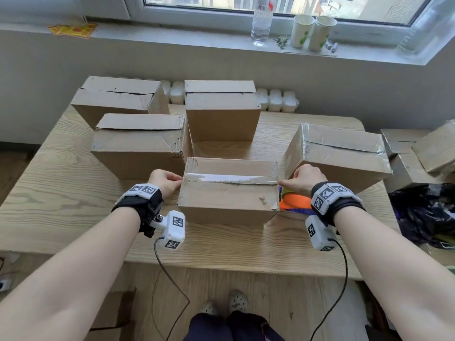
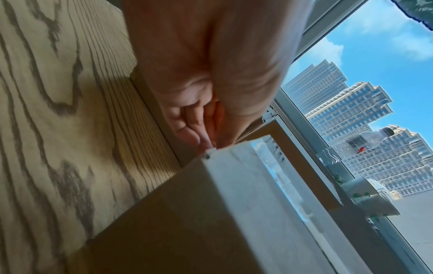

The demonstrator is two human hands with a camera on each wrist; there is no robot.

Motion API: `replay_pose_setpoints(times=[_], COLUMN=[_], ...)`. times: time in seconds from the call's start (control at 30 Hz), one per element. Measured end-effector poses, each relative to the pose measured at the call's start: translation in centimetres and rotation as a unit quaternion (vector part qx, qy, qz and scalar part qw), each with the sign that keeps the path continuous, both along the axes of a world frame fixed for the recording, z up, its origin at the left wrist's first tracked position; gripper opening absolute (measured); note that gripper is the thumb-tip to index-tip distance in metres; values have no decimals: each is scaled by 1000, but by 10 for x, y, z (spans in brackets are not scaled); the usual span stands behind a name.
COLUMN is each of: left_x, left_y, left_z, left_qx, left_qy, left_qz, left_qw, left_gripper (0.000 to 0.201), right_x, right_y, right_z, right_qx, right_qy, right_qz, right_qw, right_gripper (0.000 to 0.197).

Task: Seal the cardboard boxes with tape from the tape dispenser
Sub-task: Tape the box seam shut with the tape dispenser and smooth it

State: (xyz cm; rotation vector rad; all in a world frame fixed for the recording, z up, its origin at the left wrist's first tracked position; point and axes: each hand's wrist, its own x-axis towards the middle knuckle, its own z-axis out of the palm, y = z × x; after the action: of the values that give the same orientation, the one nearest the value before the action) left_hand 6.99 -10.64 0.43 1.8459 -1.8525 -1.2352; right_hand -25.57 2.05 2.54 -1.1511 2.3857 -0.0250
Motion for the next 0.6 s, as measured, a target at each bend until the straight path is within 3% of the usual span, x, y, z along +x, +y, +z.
replay_pose_setpoints(times=[0.23,0.43,0.6], left_x=[-10,-7,-8], left_y=[-7,-7,8], left_z=[-8,-12,-3], left_qx=[51,-6,-195], left_qy=[22,-37,-59], left_qz=[53,37,-13], left_qw=[997,999,979], left_gripper=[20,36,31], right_x=[3,6,8], right_y=[-1,2,5], right_z=[-5,-4,-8], right_qx=[-13,-24,-18], right_qy=[-18,-15,-11], right_qz=[-12,-28,-41], right_qw=[1000,999,999], right_gripper=[49,50,48])
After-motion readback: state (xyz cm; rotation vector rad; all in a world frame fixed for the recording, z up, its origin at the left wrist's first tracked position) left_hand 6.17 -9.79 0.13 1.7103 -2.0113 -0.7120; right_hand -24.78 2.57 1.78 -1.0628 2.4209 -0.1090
